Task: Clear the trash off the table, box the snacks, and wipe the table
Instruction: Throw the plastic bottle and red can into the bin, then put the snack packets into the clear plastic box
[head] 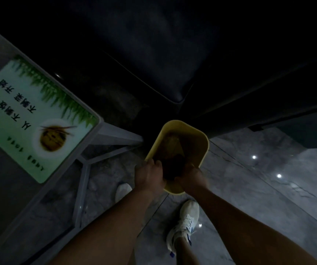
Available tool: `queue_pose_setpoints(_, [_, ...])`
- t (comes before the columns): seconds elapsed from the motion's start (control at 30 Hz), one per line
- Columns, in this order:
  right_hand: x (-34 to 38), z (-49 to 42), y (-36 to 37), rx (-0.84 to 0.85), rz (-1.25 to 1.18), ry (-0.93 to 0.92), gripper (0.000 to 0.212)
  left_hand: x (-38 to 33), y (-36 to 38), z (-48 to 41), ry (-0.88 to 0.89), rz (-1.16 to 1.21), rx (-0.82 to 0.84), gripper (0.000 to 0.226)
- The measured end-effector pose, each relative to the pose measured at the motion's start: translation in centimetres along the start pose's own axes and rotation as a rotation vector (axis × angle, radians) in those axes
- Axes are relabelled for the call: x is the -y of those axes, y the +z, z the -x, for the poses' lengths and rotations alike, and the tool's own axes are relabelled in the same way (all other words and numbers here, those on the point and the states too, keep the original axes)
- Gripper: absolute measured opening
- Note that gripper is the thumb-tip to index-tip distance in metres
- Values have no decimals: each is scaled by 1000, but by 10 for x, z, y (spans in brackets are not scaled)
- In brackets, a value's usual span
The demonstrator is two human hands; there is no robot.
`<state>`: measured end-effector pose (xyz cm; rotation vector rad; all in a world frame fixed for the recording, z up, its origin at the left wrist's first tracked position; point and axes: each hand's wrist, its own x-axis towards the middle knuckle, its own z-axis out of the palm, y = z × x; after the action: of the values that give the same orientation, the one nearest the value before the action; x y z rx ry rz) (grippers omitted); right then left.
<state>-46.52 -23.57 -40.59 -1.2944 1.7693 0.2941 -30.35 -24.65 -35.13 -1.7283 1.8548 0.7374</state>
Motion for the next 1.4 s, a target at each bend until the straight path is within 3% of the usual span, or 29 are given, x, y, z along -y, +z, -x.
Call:
queue_pose_setpoints(0.27, [12,25,-14,35,103,-60,52,11,-5,26,25,25,25,47])
queue_pose_setpoints(0.5, [30,117,-50,49,138,-115,42,24,-30,123,-47,165,50,53])
queue_pose_setpoints(0.87, [108,267,-120,49,361,-439,56,32,-99,296,-237,246,-98,58])
queue_pose_setpoints(1.2, [179,342,-143,32,503,-681,33,73,-136,398,-434,323,-288,42])
queue_pose_setpoints(1.4, [244,371,-123,12,618,-794,33,120,-134,430,-519,415,-350,42])
